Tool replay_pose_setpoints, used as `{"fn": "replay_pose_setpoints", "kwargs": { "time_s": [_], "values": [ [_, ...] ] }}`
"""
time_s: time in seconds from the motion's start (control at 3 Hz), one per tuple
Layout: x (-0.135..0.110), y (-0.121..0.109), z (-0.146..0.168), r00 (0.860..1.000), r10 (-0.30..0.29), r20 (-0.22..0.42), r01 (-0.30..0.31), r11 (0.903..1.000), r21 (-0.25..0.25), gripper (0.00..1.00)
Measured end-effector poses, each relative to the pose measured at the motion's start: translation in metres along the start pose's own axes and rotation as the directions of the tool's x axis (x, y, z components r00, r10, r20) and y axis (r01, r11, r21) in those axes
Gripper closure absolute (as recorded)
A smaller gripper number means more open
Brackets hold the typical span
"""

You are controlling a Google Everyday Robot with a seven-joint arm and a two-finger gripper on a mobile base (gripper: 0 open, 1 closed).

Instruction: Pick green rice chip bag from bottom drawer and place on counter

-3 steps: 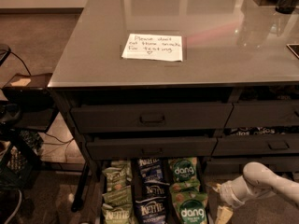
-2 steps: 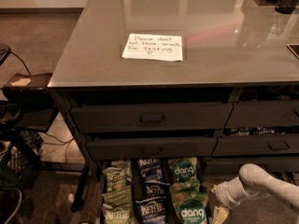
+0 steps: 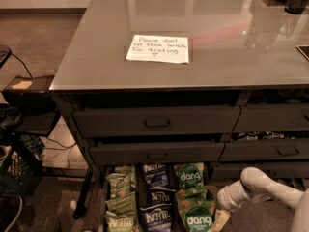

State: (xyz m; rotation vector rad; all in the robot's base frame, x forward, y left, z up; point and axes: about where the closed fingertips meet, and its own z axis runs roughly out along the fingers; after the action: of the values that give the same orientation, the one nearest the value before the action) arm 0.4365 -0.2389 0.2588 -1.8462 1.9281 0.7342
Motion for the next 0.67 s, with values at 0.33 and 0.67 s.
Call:
{"fn": "replay_pose_setpoints", "kwargs": {
  "time_s": [0.33, 0.67],
  "values": [
    [0.009, -0.008, 0.013, 1.0, 0.015, -0.008, -0.015, 0.9998, -0.011, 0.0],
    [0.018, -0.011, 0.023, 0.999, 0.034, -0.017, -0.034, 0.9991, -0.025, 0.0]
  ]
}}
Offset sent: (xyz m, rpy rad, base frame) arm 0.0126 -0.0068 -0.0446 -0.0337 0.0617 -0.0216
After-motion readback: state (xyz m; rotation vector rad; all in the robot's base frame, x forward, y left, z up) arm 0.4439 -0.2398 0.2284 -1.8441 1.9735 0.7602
